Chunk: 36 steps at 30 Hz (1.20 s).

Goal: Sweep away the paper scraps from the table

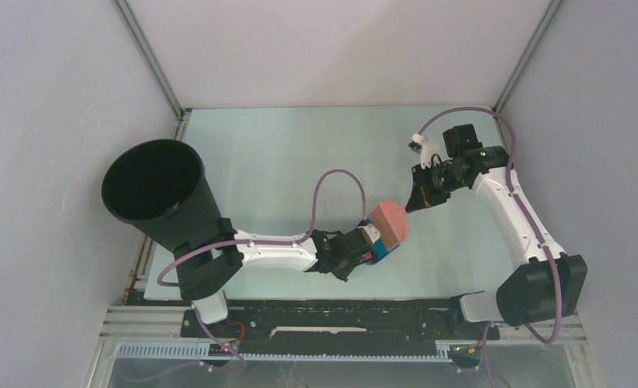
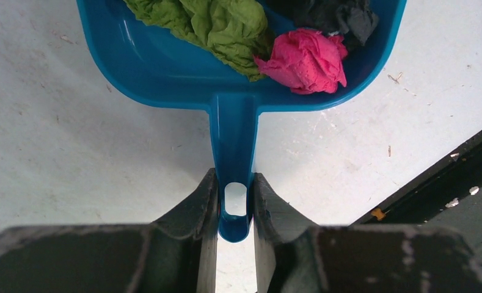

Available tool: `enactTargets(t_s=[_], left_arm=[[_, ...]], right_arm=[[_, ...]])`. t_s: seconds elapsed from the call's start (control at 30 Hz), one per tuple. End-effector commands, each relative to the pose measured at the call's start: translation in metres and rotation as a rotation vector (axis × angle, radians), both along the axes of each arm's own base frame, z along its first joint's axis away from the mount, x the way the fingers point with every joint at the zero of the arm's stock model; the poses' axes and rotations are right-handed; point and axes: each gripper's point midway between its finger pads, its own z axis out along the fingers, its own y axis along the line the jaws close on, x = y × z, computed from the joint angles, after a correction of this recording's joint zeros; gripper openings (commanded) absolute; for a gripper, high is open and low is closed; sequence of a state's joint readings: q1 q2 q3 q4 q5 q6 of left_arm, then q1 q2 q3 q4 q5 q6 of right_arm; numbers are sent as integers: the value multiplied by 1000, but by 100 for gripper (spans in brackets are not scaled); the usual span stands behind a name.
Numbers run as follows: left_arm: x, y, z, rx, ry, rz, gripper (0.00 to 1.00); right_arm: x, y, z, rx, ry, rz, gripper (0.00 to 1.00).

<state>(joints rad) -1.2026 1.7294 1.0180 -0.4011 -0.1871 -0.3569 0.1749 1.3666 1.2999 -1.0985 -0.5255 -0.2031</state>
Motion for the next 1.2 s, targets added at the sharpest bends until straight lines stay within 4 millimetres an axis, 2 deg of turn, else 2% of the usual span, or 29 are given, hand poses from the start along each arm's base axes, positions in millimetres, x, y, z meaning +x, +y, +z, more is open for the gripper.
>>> enactTargets(t_s=[0.0, 0.27, 0.73, 0.97, 1.17], left_arm=[[17, -17, 29, -124, -117, 27, 0], [27, -12, 46, -227, -191, 112, 0], [28, -1, 32, -224, -174, 183, 0], [32, 2, 34, -258, -168, 213, 0], [34, 2, 38, -316, -122, 223, 0]], right_arm=[[-9, -1, 14, 25, -24, 18, 0], [-27, -18, 18, -35, -21, -2, 0], [-45, -32, 35, -26, -67, -51, 0], [-51, -37, 23, -36, -25, -60, 0], [-47, -41, 15, -35, -24, -80, 0]])
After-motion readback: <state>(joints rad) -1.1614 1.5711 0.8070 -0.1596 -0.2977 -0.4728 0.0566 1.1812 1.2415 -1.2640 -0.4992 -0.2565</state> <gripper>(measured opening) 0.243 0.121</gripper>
